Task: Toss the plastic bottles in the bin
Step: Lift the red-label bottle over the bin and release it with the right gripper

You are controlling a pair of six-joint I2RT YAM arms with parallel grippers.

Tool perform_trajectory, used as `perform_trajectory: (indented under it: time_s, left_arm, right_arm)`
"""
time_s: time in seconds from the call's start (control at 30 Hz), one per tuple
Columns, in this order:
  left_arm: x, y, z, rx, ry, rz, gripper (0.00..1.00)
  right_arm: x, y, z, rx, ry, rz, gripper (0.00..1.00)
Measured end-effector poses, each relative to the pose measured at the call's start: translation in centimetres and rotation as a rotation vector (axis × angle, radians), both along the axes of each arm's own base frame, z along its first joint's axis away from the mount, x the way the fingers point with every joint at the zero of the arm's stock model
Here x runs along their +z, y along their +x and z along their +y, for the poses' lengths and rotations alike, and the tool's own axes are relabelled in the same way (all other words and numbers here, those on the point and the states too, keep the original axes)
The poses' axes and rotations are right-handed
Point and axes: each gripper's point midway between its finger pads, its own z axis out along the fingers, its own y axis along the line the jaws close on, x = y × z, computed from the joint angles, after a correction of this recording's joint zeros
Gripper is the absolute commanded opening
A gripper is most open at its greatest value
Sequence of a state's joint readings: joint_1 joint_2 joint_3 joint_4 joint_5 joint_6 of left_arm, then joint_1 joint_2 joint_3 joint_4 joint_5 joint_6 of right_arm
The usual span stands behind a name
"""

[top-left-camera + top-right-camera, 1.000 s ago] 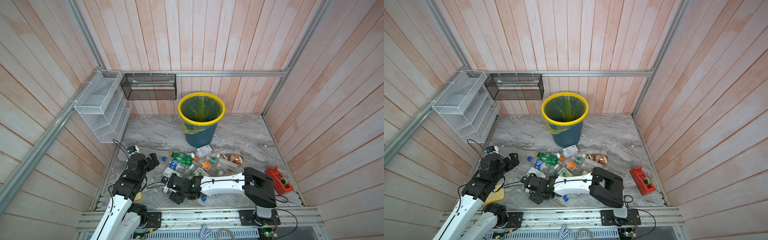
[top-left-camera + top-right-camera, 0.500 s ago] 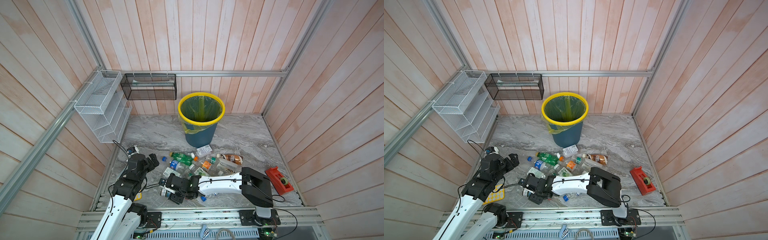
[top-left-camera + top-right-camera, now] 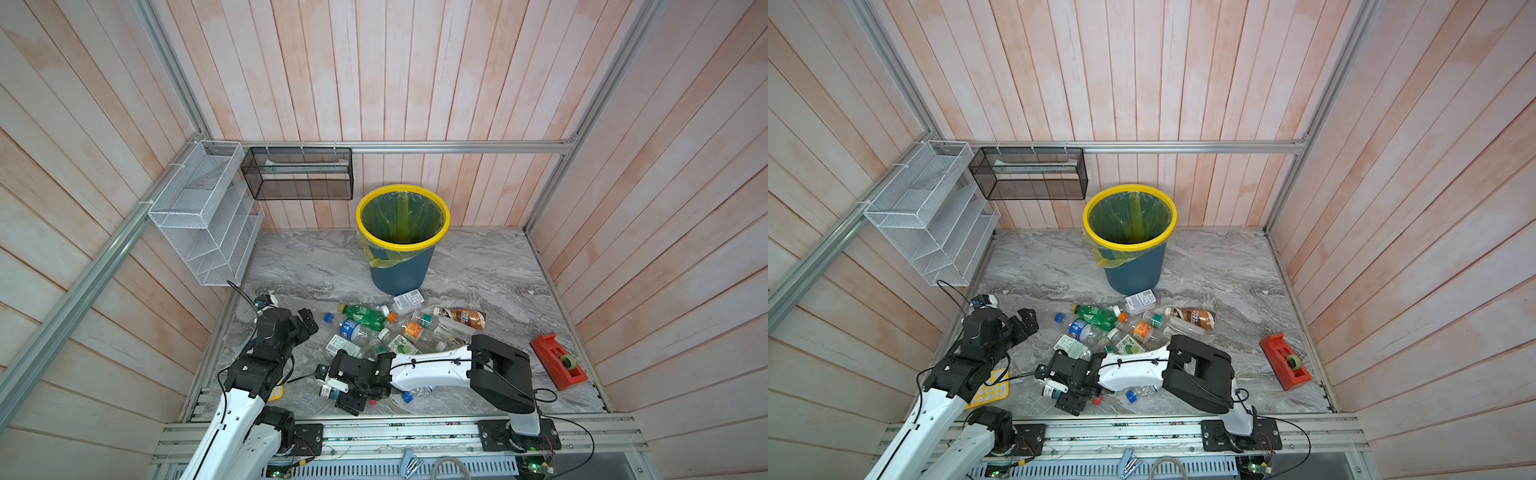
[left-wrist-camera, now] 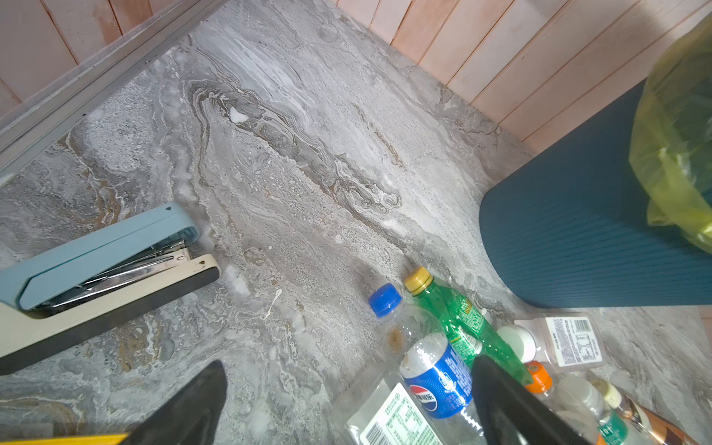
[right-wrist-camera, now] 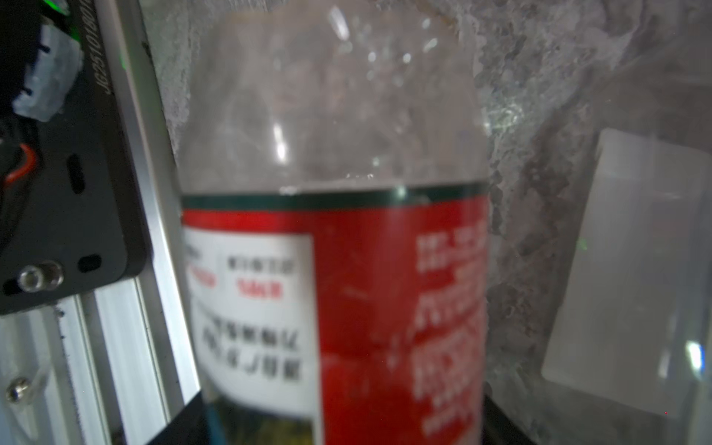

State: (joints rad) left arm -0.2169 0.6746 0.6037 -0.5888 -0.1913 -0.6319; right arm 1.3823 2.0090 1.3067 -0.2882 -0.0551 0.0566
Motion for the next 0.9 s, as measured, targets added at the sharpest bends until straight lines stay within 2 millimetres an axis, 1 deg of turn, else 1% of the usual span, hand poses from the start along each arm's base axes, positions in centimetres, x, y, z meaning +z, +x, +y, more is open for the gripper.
perform_trajectory:
  time_s: [0.07,0.13,0.27,0.33,0.37,0.43,0.53,0.63,0.77,0.87,0.9]
  left_arm:
    - [0.0,0.0,0.0,0.001,-0.001,0.001,1.0]
    - [-0.1,0.0,0.0,0.001,0.0,0.003,1.0]
    - [0.0,0.0,0.0,0.001,0.0,0.004,1.0]
    - [0.1,0.1,0.1,0.004,0.002,0.002,1.0]
    - [0.2,0.1,0.1,0.008,0.004,-0.001,1.0]
    - [0.5,0.2,0.4,0.019,0.011,-0.009,1.0]
    - [1.5,0.4,0.7,0.034,0.018,-0.033,1.0]
    - [2.8,0.6,0.7,0.038,0.02,-0.067,1.0]
    - [4.7,1.3,0.6,0.023,0.025,-0.127,1.0]
    - [5.5,1.9,-0.1,-0.019,0.031,-0.163,1.0]
    - [5.7,2.1,-0.4,-0.039,0.031,-0.172,1.0]
  right_arm:
    - [0.0,-0.1,0.0,0.008,0.0,0.0,0.61]
    - [0.0,-0.1,0.1,0.012,0.004,-0.002,0.56]
    - [0.5,-0.1,0.2,0.01,0.017,-0.002,0.53]
    - [1.6,0.0,0.2,0.007,0.041,-0.012,0.52]
    - [2.5,0.1,0.2,0.004,0.062,-0.021,0.51]
    - [4.9,0.4,0.2,-0.006,0.118,-0.047,0.5]
    - [9.4,1.1,-0.7,-0.036,0.22,-0.105,0.5]
    - [14.6,2.5,-2.1,-0.098,0.351,-0.188,0.5]
    - [22.0,5.2,-6.1,-0.232,0.541,-0.344,0.5]
    - [28.6,7.0,-10.0,-0.338,0.705,-0.492,0.5]
    - [31.1,7.5,-11.4,-0.373,0.767,-0.546,0.5]
